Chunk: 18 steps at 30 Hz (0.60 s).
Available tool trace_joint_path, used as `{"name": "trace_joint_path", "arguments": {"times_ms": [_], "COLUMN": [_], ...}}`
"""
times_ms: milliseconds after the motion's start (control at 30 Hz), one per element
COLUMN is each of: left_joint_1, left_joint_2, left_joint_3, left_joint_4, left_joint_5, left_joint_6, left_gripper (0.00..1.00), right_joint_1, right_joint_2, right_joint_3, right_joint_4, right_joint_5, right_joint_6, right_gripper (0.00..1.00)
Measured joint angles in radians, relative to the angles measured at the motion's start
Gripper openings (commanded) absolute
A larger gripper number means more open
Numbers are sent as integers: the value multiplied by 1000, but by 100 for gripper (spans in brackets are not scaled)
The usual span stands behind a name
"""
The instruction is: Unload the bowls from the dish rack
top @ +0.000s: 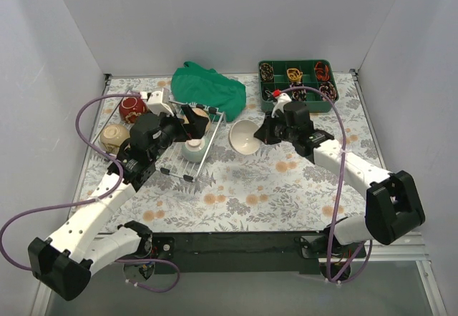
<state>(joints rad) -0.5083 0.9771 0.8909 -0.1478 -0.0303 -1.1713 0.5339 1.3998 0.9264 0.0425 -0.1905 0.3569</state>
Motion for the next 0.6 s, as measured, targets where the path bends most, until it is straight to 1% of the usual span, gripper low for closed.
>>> {"name": "trace_joint_path", "arguments": {"times_ms": [67, 167, 300, 433, 600], "left_joint_1": [0, 0, 0, 0, 0], "left_joint_2": [-30, -72, -112, -108, -111], "left_joint_3": [0, -17, -87, -124, -128], "left_joint_4": [-22, -32, -34, -60, -63], "left_joint_5": [-72, -178, -280, -326, -349], "left_joint_6": [72, 167, 231, 256, 259], "left_gripper": [98, 98, 98, 98, 98], "right_joint_1": [-57, -184, -349, -489, -584], "right_joint_2": [-17, -24, 5, 125, 304], "right_joint_3": [16, 51, 122, 226, 341], "right_joint_4": [-126, -291, -442, -518, -564], "right_joint_5": [56, 125, 212, 241, 247], "right_joint_6": [-34, -68, -81, -75, -67], "right_gripper": [1, 1, 1, 1, 1]}}
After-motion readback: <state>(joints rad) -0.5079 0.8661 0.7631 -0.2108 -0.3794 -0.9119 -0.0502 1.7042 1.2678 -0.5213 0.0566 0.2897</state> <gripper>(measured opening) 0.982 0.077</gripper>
